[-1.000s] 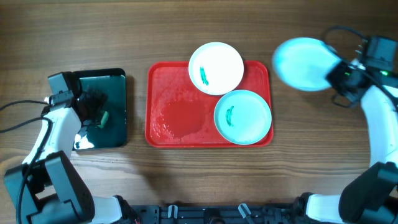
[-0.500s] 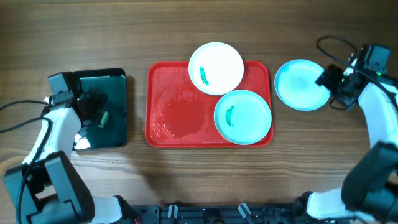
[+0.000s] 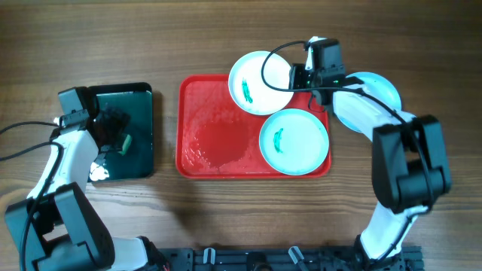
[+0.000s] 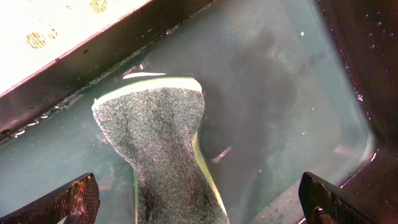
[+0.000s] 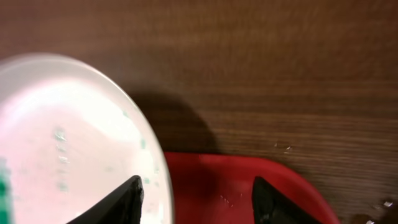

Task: Clean dirty plates on tray and stack at the side
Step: 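Grip the white plate rim with the right gripper and pull it closer, then rinse the sponge in the basin with the left gripper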

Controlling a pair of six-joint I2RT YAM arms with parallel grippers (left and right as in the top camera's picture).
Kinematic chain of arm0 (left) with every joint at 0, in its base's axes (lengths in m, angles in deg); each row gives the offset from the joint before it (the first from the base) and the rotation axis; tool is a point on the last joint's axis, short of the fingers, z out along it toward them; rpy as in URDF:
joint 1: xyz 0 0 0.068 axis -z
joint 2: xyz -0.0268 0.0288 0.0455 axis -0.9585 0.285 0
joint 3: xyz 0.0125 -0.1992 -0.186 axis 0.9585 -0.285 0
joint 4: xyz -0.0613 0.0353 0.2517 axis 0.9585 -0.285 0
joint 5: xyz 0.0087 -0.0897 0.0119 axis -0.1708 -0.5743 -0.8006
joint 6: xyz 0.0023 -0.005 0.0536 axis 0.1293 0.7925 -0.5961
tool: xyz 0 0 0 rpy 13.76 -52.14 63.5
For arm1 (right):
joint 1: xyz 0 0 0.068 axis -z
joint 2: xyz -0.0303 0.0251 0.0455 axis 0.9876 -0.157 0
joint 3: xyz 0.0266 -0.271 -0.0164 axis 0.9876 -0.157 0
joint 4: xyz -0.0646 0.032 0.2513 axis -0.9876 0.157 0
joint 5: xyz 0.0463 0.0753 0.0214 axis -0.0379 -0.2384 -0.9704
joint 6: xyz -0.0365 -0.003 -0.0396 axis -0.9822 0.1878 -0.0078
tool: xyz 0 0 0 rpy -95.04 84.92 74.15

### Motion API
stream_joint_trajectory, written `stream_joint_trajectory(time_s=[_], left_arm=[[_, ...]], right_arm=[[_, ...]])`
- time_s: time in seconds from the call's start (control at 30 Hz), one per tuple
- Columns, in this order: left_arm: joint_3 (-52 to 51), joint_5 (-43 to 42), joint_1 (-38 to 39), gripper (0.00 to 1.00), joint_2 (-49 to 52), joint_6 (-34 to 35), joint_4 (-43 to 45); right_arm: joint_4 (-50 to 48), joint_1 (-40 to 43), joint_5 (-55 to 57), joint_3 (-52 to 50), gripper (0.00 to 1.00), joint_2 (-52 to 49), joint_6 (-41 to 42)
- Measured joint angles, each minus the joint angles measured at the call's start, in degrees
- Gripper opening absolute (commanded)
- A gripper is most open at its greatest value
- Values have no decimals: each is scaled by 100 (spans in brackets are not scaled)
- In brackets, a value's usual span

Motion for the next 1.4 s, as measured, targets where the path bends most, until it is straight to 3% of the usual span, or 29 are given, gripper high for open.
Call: stream_joint_trajectory(time_s=[0.13,0.2,0.33,0.53,0.77,1.03,1.4], left_arm=[[0,0,0,100,0,0,-2],[0,-2,0,100,0,0,-2],[0,-2,0,100,0,0,-2],[0,0,0,100,0,0,-2],[0,-2,0,100,0,0,-2],[0,-2,0,100,0,0,-2],[0,-2,0,100,0,2,273]], right_arm=[[-393,-131,-2,-2,39,-286,-374],[-474,-214,-2,-2,24,-286,-490],[-474,-365,-2,-2,4,-286,-603],[-247,-1067,-310,26,4,-284,-485],[758,-2070,-282,98,4,-181,634],[1711,-2076,-310,157,4,0,1493],[2157,-2055,-761,170,4,90,1585]])
